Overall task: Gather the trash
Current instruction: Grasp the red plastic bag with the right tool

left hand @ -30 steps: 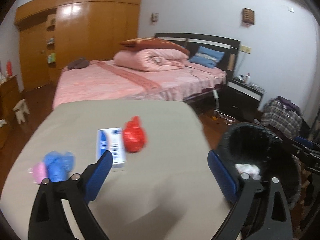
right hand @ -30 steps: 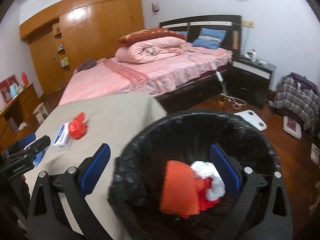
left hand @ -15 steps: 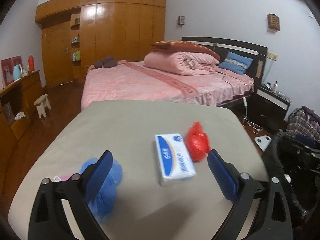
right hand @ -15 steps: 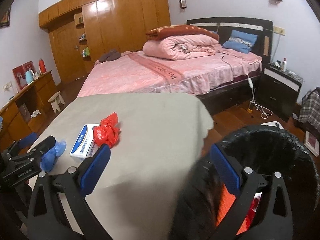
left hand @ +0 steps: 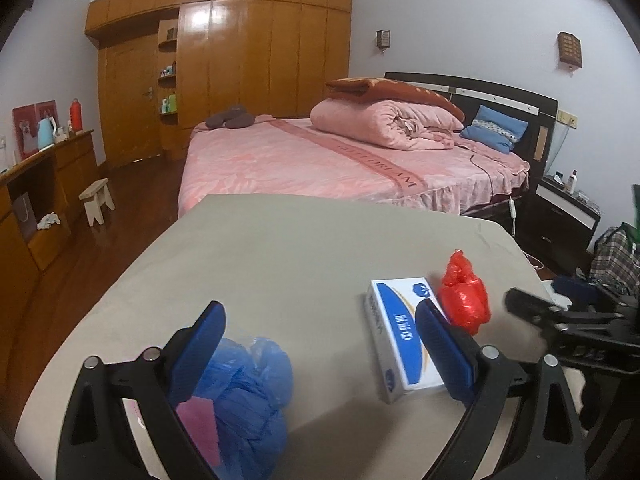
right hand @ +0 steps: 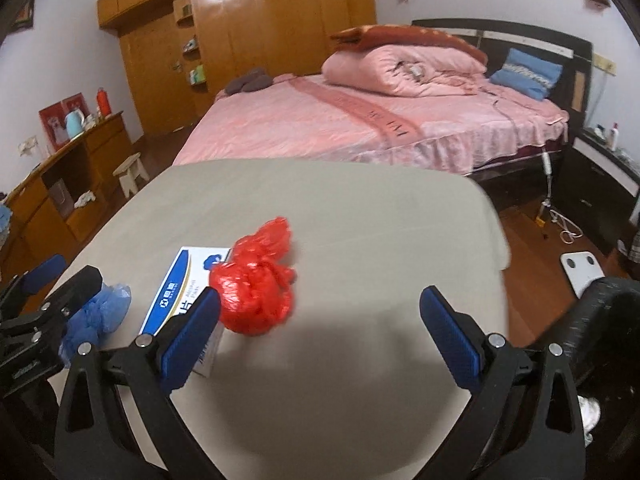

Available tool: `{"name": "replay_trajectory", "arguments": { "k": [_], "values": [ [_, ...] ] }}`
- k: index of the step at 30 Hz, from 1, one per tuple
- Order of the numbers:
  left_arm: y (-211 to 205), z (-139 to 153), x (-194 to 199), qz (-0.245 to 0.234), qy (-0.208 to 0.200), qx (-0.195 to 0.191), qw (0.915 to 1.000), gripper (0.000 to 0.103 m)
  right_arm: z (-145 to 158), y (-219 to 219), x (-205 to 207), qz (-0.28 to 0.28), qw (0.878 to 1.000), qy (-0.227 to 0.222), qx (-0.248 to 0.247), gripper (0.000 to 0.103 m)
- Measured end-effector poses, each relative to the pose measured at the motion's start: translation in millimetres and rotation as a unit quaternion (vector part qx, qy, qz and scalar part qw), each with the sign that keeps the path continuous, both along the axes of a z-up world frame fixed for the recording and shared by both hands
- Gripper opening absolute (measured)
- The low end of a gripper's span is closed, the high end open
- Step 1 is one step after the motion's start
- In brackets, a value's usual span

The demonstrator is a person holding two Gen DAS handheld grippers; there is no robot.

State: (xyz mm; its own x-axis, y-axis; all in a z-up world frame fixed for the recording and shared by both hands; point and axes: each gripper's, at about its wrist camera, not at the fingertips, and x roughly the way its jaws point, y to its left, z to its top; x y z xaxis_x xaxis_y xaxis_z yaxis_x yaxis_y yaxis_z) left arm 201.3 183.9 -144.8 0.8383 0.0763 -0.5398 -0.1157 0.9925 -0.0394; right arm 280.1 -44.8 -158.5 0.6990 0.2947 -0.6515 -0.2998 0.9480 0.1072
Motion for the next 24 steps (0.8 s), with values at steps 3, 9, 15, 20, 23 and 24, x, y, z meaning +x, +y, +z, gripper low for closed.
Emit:
{"name": "replay_trajectory", "arguments": {
  "k": [3,9,15,20,23,24],
  "values": [
    [5,-3,0,0.004,0.001,0.0,1.0,0.094,-7,14,4,0.015,1.0,0.006,-0.005,0.097],
    [13,-6,2,0.009,-0.004,-0.013,0.9999,0.094,-15,31,11,0.035,0.999,0.015,-0.01,0.09],
    [17,-7,3,0.011,-0.008,-0.019,0.9997,0.094,-19,37,16,0.057,0.998,0.031,-0.003,0.071],
    [19,-7,4,0.012,-0.008,-0.021,0.9997,0.094,-17,40,15,0.081,0.996,0.037,0.016,0.045],
    [17,-8,4,0.01,-0.006,-0.019,0.9998,0.094,-16,38,13,0.086,0.995,0.04,0.022,0.04],
    [16,-8,3,0.009,-0.006,-0.018,0.9998,0.094,-16,37,12,0.087,0.995,0.042,0.024,0.039]
  ]
}}
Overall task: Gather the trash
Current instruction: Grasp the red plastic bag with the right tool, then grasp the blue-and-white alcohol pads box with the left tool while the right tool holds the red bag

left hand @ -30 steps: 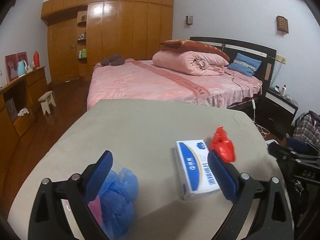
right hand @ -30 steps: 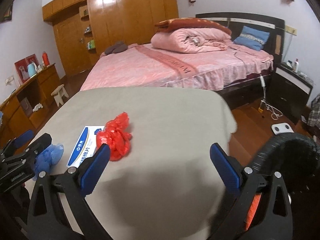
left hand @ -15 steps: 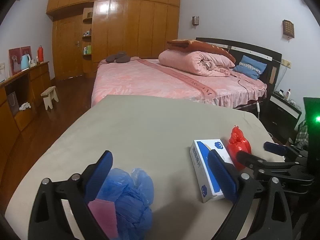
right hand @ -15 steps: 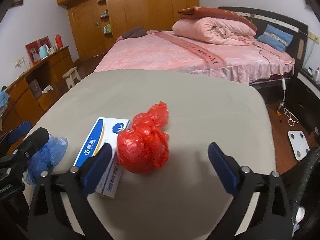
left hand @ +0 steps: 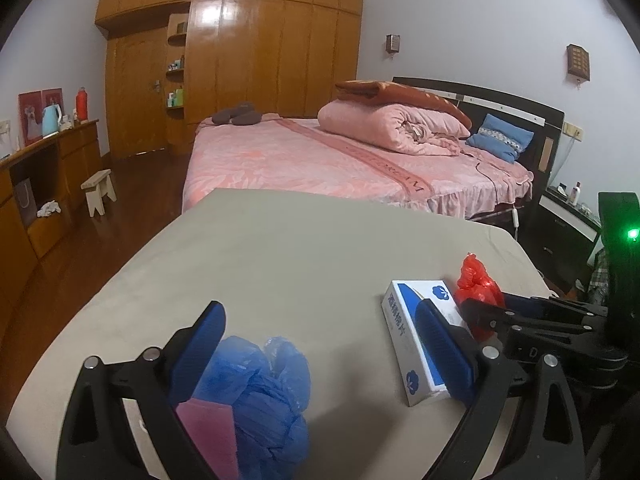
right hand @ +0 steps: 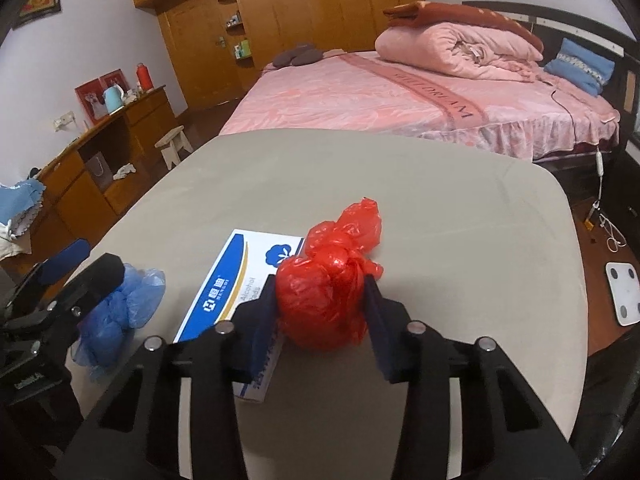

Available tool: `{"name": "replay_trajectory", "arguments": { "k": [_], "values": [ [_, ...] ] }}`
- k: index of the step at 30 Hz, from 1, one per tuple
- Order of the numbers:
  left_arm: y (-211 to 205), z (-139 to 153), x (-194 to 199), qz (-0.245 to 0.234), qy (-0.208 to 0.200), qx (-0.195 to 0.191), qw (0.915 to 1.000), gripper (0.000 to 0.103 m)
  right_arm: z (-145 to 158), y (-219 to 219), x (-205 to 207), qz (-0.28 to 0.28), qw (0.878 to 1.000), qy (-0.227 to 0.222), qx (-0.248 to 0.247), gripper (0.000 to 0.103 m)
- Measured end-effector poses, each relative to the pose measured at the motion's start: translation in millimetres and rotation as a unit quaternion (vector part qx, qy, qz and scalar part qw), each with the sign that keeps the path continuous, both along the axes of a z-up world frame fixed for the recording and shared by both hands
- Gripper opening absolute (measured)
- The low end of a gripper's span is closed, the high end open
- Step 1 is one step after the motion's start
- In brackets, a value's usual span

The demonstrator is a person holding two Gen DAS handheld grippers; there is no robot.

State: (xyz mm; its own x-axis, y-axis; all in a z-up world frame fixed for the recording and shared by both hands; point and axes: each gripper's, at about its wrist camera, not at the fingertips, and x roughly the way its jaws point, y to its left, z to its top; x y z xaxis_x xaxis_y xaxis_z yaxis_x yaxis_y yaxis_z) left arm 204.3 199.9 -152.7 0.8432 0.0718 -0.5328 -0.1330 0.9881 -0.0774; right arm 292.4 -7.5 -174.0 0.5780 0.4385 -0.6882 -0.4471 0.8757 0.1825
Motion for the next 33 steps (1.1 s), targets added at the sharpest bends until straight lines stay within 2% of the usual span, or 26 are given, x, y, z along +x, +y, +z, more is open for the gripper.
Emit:
{"name": "replay_trajectory", "arguments": {
  "k": [4,11,23,33],
  "values": [
    [-6,2,1,-0.004,-0.001,0.0,1.0,0.094,6,-9,-5,-0.009,1.0,-0.007,0.0,0.039],
    [-25,2,5,-0.026,0.001,-0.009,0.9996,0.094,15,-45,-14,-0.062,0.998,-0.012,0.002,0.039],
    [-58,-16,25,-0.048,0.043,-0.034,0.9973,0.092,11,-75,-25,-0.096,0.995,-0.006,0.002,0.039],
    [-71,-31,44,-0.045,0.1,-0.03,0.9936,0.087,15,-82,-26,-0.106,0.994,-0.008,0.006,0.039]
  ]
}}
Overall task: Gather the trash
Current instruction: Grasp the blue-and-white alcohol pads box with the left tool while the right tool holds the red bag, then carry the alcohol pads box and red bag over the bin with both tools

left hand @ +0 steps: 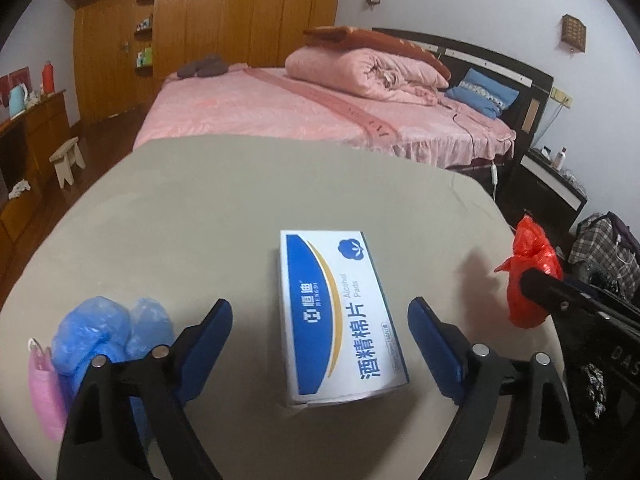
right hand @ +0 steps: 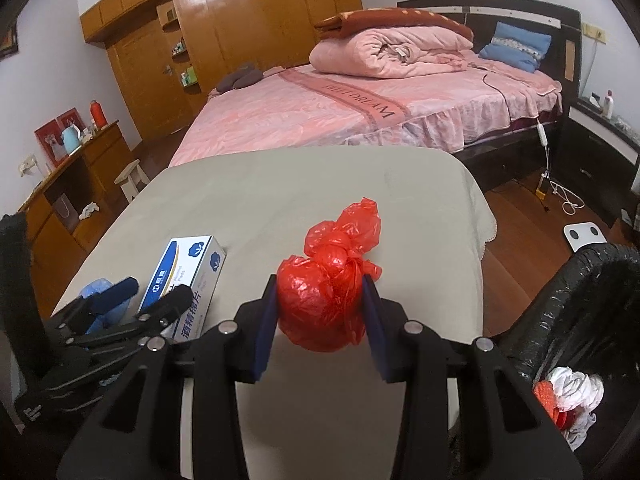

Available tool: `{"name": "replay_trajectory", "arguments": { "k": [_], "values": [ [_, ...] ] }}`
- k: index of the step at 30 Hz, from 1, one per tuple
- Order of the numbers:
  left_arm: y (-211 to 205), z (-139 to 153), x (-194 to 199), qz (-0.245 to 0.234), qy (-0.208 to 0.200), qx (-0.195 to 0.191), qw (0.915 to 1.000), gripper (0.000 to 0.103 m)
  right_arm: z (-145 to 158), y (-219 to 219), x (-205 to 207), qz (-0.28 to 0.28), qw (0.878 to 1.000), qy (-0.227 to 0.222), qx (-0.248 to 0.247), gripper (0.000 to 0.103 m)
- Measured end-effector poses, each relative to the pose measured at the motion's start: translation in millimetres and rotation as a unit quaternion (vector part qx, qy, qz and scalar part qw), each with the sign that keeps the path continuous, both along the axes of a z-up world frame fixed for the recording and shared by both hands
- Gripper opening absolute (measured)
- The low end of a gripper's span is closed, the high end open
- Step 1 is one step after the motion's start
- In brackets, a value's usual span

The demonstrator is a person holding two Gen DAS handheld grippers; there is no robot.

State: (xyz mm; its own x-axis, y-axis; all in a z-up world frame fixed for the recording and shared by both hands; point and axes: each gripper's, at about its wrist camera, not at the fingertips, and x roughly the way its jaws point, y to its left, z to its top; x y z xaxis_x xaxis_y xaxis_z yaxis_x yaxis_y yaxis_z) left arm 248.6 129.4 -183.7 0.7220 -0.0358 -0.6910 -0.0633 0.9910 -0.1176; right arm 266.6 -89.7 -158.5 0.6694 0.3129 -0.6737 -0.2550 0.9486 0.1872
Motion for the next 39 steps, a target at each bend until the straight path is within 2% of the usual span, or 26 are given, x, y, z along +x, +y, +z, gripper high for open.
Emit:
{"name": "replay_trajectory", "arguments": {
  "k": [6,8,11,12,13,16,21,28,39],
  "values": [
    [-3,-10,7,-0.006,0.03,-0.003,0.9995,0.08,2,0,-1,0.0,1.0,0.001,0.002,0.039],
    [-4,-14,11,-0.007,0.044,-0.006,0.999,0.075,1,0,-1,-0.001,1.0,0.002,0.002,0.039],
    [-5,-16,12,-0.008,0.048,-0.006,0.9988,0.074,0,1,-1,-0.001,1.0,0.006,0.003,0.039],
    [-7,-16,11,-0.01,0.047,-0.006,0.9988,0.071,-1,1,0,-0.001,1.0,0.007,0.003,0.039],
    [-8,-16,11,-0.01,0.047,-0.005,0.9988,0.062,-2,1,-1,-0.001,1.0,0.009,0.003,0.039],
    [-6,-15,6,-0.011,0.042,-0.008,0.999,0.058,-3,2,-3,-0.001,1.0,0.012,0.003,0.039],
    [-1,-7,0,-0.003,0.025,-0.017,0.9995,0.057,-1,0,-6,-0.002,1.0,0.012,0.006,0.039],
    [-3,8,-11,-0.005,0.01,-0.006,0.9999,0.057,8,-3,-12,-0.001,1.0,0.005,0.008,0.039],
    [-9,54,-36,0.0,-0.023,-0.01,0.9997,0.056,39,-13,-41,0.004,1.0,-0.022,0.02,0.039]
  ]
}}
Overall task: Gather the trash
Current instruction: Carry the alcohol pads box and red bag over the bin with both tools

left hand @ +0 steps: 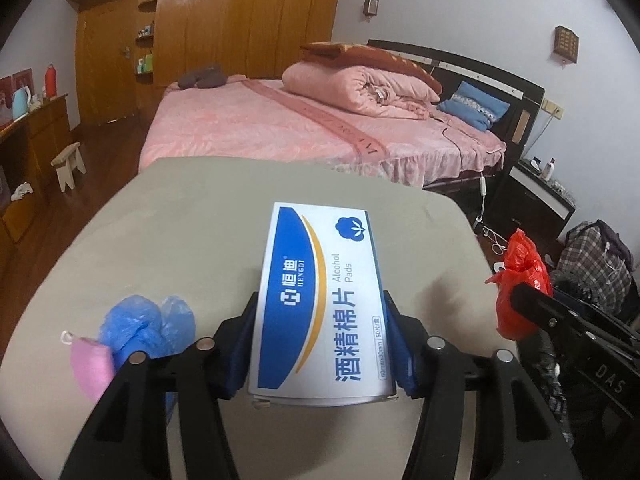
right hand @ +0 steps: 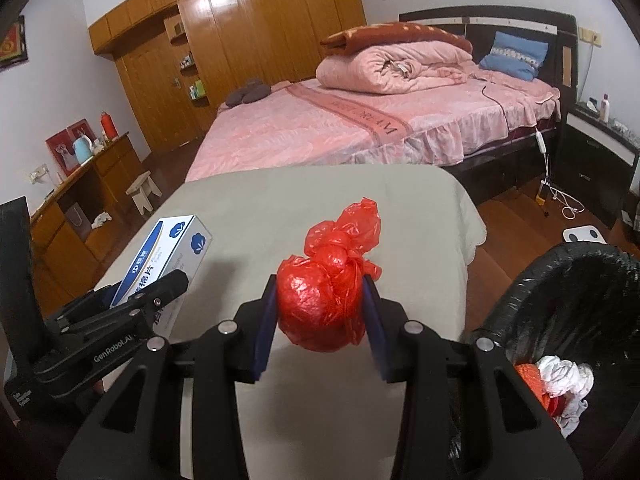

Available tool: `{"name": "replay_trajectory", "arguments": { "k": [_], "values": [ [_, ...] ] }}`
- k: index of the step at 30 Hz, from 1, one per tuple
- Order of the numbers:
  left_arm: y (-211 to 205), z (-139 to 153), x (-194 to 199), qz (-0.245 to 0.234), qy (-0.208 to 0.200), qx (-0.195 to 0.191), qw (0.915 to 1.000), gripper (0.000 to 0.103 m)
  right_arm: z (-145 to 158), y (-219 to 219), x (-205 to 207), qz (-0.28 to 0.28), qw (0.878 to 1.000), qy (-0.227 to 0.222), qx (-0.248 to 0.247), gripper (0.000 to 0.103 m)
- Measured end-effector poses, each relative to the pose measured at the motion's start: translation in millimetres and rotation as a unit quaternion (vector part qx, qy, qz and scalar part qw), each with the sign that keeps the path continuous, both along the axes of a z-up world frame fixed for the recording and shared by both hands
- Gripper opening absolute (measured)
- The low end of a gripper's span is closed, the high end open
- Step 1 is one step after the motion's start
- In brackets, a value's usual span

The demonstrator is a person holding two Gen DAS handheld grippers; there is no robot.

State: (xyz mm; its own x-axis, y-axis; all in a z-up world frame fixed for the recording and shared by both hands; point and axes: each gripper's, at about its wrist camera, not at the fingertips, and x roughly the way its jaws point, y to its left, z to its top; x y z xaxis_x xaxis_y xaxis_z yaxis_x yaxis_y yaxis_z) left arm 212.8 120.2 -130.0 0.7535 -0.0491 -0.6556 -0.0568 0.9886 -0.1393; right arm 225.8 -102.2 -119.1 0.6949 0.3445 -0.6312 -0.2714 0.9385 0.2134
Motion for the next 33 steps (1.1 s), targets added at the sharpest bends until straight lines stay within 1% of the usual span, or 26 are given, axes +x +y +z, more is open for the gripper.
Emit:
{"name": "replay_trajectory", "arguments": {
  "k": [8,16,21,33],
  "values": [
    [-16,23,-27,-0.009,-0.011,0.001,0.9999,0.056,24,-13,-34,-0.003,1.0,-0.023,-0.006,0.039],
    [-44,46,-47,-0.039,-0.027,0.005,0.9989,0.056,44,-35,-64,-0.008,0.999,-0.043,-0.021,0.039],
    [-64,58,-55,-0.062,-0.039,0.005,0.9973,0.056,51,-59,-80,-0.028,0.998,-0.048,-0.023,0.039],
    [-107,65,-62,-0.113,-0.041,-0.005,0.9928,0.056,57,-114,-100,-0.083,0.994,-0.055,-0.04,0.039]
  ]
}}
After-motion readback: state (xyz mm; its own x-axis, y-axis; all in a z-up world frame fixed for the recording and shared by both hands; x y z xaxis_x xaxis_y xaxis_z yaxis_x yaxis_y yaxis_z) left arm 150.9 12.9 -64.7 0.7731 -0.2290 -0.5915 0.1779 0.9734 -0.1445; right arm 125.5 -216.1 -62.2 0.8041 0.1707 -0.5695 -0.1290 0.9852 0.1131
